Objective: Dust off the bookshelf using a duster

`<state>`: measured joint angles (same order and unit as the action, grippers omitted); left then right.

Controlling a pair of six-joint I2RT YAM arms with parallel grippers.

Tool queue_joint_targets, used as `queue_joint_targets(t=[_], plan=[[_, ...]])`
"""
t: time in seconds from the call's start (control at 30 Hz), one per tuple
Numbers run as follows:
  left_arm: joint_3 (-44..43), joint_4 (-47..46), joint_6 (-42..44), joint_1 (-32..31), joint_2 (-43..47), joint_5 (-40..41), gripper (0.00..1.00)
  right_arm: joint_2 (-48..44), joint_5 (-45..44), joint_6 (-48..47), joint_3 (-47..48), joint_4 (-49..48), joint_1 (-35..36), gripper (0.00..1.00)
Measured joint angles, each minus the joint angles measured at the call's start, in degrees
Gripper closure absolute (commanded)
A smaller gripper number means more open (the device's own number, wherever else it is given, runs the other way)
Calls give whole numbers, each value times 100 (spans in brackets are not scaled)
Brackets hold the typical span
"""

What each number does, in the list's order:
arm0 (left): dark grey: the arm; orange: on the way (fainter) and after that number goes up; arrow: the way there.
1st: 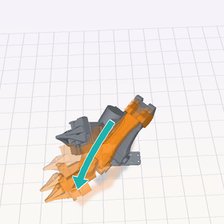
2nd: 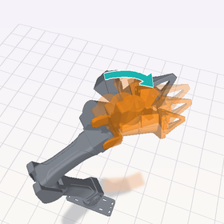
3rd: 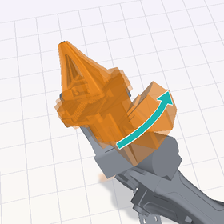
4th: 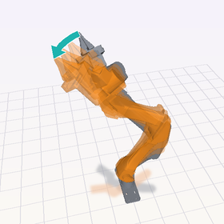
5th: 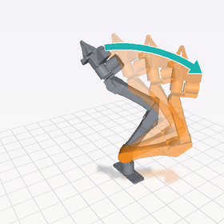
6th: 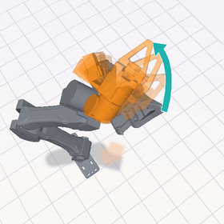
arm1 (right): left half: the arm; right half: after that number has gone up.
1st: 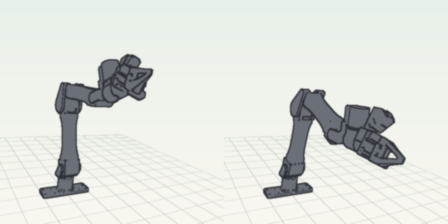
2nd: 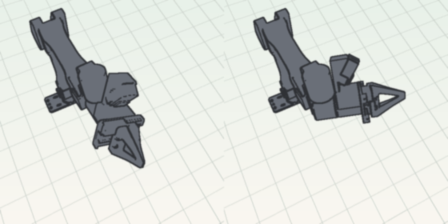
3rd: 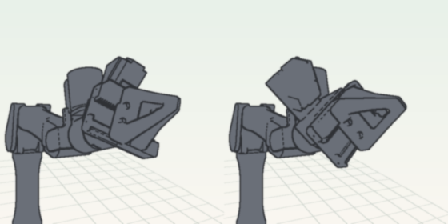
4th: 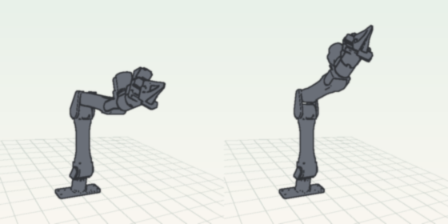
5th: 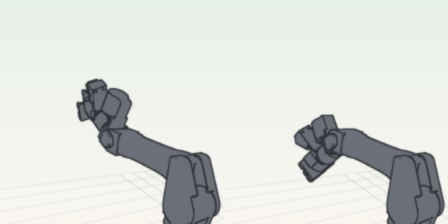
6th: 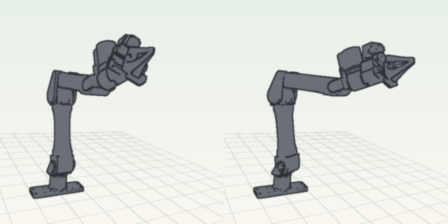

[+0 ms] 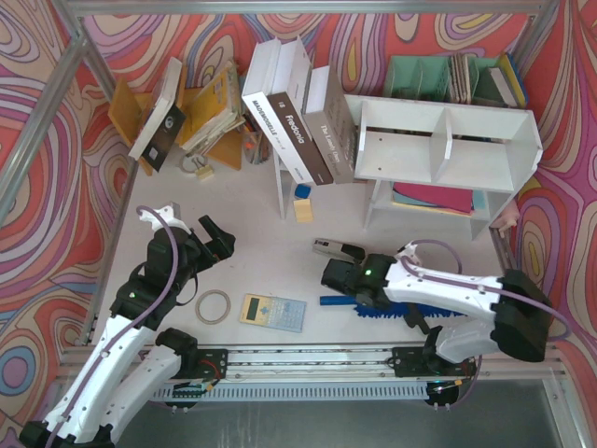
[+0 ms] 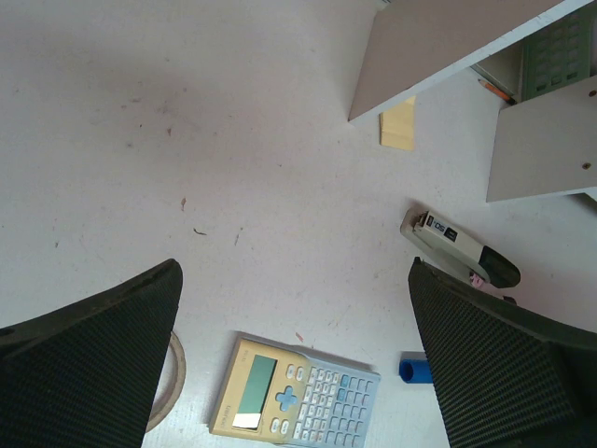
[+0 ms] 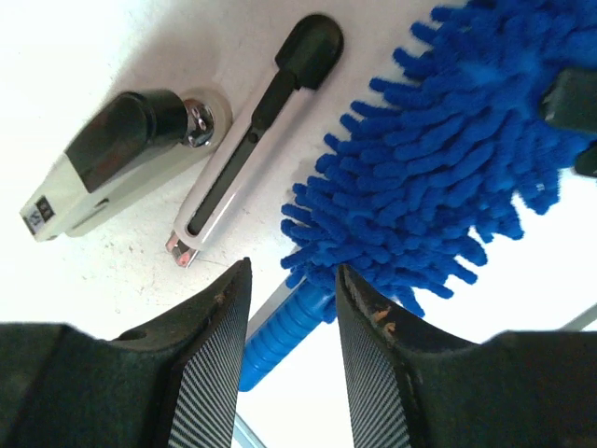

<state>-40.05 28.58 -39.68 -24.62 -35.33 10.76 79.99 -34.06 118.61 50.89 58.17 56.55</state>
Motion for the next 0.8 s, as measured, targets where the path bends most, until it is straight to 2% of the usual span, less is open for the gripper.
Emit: queue_joint_targets(t=[0.2, 0.43, 0.6, 0.8], plan=[[0, 0, 0, 0, -4, -2, 2, -946, -90, -120, -9, 680, 0, 50], [0, 0, 0, 0, 9, -2, 2, -1353, -87, -1071, -267, 1141, 0, 43], [0, 0, 0, 0, 22, -2, 2, -1412, -79, -1241, -428, 1480, 0, 44], [0, 0, 0, 0, 35, -2, 2, -2218, 138, -833, -1290, 1473, 0, 55]])
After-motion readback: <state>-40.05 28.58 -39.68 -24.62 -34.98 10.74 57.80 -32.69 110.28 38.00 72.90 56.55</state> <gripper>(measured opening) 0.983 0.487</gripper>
